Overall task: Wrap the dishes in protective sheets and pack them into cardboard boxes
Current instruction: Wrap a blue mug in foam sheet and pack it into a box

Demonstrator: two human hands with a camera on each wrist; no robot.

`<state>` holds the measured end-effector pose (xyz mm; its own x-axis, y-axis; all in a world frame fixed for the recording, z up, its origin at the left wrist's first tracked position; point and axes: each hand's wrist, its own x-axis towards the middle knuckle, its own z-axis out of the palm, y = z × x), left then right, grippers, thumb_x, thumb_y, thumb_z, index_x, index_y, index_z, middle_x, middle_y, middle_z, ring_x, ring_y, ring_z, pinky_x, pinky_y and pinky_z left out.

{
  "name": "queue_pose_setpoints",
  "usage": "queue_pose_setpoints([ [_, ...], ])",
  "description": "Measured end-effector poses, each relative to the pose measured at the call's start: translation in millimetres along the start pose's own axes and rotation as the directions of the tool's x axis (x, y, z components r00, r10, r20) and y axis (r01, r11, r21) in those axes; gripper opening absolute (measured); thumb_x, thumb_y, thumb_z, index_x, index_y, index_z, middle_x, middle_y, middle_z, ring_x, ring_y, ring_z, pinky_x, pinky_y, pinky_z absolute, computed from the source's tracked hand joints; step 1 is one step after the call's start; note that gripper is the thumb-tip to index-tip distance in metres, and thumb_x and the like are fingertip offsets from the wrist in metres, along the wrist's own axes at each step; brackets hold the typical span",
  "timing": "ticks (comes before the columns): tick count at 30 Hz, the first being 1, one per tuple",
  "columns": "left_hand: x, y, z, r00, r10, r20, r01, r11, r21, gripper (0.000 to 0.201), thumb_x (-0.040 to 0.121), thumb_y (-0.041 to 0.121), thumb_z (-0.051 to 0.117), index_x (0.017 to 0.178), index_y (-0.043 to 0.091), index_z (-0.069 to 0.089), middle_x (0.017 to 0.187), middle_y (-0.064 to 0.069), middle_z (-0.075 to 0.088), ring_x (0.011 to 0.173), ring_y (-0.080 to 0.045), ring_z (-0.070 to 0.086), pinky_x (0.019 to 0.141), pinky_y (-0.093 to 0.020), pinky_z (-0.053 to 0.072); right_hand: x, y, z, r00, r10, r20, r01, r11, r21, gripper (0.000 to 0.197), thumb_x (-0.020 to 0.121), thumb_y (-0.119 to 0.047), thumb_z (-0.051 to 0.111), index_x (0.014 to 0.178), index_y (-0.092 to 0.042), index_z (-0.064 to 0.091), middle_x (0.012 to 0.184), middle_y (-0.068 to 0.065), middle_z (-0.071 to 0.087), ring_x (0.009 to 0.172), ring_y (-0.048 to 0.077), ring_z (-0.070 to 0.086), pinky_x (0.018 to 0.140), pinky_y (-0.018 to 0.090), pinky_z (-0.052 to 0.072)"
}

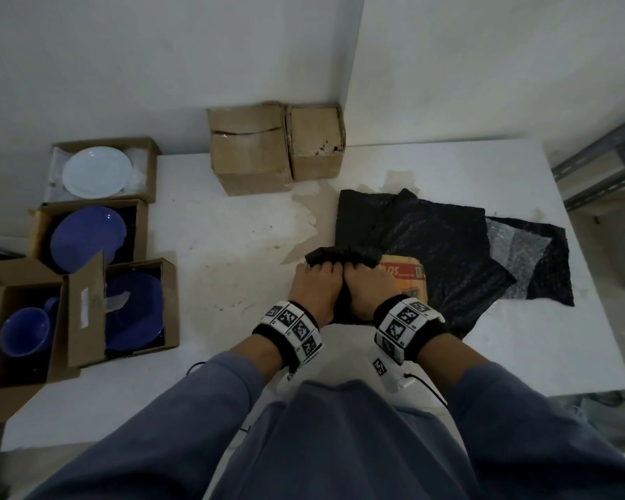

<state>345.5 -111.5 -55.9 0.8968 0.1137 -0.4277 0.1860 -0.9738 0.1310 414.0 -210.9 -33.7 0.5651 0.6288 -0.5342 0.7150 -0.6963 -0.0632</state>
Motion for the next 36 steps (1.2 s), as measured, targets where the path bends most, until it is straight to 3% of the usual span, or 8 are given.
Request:
queue_pose_setpoints([
  [4,-13.0,-2.5,-0.4,0.985,0.058,-0.160,-0.047,0.996,0.074,0.058,0.081,0.034,0.070,0.132,0.018,0.048,0.121,-0.002,0.059,0.105,-0.024,0.059,0.089,-0.038,0.044,-9.8,-2.9,-0.6,0.997,0.007,-0.071,-0.010,0.999,-0.043,0.030,0.093,-0.019,0.054,0.122,-0.011,0.051,0.117,0.009,0.058,0.097,0.028,0.066,0.076,0.038,0.053],
  [11,-12.3,3.5,9.8,0.990,0.002,-0.141,0.009,0.997,0.074,0.082,0.083,0.043,0.067,0.149,0.014,0.029,0.141,-0.005,0.047,0.129,-0.024,0.048,0.115,-0.053,0.024,-13.5,-5.4,7.0,0.996,0.022,-0.087,-0.027,0.998,-0.052,0.048,0.091,-0.024,0.059,0.133,-0.009,0.042,0.125,0.009,0.056,0.100,0.028,0.065,0.073,0.037,0.052],
  [15,-8.1,3.6,9.2,0.997,-0.017,-0.073,0.023,0.996,0.084,0.094,0.083,0.050,0.066,0.154,0.013,0.017,0.151,-0.006,0.039,0.138,-0.024,0.039,0.118,-0.060,0.012,-5.4,-6.0,12.5,0.997,0.016,-0.078,-0.021,0.998,-0.059,0.061,0.092,-0.028,0.059,0.142,-0.006,0.033,0.129,0.012,0.054,0.100,0.029,0.066,0.073,0.037,0.051],
  [19,-1.3,3.5,11.3,0.999,-0.034,-0.030,0.036,0.997,0.071,0.093,0.082,0.051,0.068,0.153,0.014,0.019,0.147,-0.005,0.042,0.134,-0.023,0.044,0.114,-0.066,0.009,5.5,-4.6,13.7,0.999,0.028,-0.022,-0.029,0.999,-0.018,0.059,0.092,-0.027,0.058,0.142,-0.006,0.032,0.128,0.013,0.056,0.105,0.032,0.065,0.078,0.041,0.051],
  [25,3.3,1.3,2.6,0.997,-0.020,0.074,0.018,0.999,0.028,0.092,0.080,0.048,0.072,0.150,0.013,0.023,0.144,-0.007,0.044,0.130,-0.026,0.047,0.114,-0.061,0.020,8.8,1.5,7.7,0.999,0.011,0.035,-0.014,0.997,0.077,0.053,0.091,-0.024,0.059,0.135,-0.006,0.035,0.124,0.017,0.058,0.107,0.038,0.061,0.080,0.043,0.051],
  [28,-1.2,-2.9,-2.2,1.000,0.026,0.006,-0.026,1.000,0.015,0.068,0.081,0.035,0.071,0.138,0.015,0.040,0.129,-0.006,0.054,0.114,-0.025,0.056,0.097,-0.044,0.042,3.2,3.7,5.9,1.000,-0.009,0.018,0.008,0.998,0.070,0.043,0.091,-0.023,0.058,0.130,-0.009,0.044,0.123,0.014,0.059,0.106,0.034,0.063,0.081,0.041,0.051],
  [31,-7.7,-4.1,-5.2,0.995,0.057,-0.083,-0.056,0.998,0.022,0.058,0.081,0.030,0.069,0.133,0.015,0.046,0.122,-0.004,0.058,0.108,-0.025,0.059,0.085,-0.037,0.046,-2.9,4.1,3.9,0.999,0.011,-0.043,-0.010,0.999,0.041,0.039,0.090,-0.022,0.058,0.126,-0.011,0.049,0.121,0.012,0.059,0.103,0.031,0.064,0.082,0.041,0.056],
  [36,-10.1,-1.0,3.1,0.997,0.012,-0.074,-0.007,0.998,0.066,0.084,0.079,0.051,0.071,0.145,0.016,0.033,0.136,-0.004,0.050,0.124,-0.023,0.051,0.110,-0.052,0.028,-8.6,-2.1,5.5,0.997,0.032,-0.076,-0.034,0.999,-0.026,0.050,0.089,-0.025,0.061,0.132,-0.008,0.042,0.122,0.012,0.057,0.103,0.031,0.063,0.078,0.039,0.055],
])
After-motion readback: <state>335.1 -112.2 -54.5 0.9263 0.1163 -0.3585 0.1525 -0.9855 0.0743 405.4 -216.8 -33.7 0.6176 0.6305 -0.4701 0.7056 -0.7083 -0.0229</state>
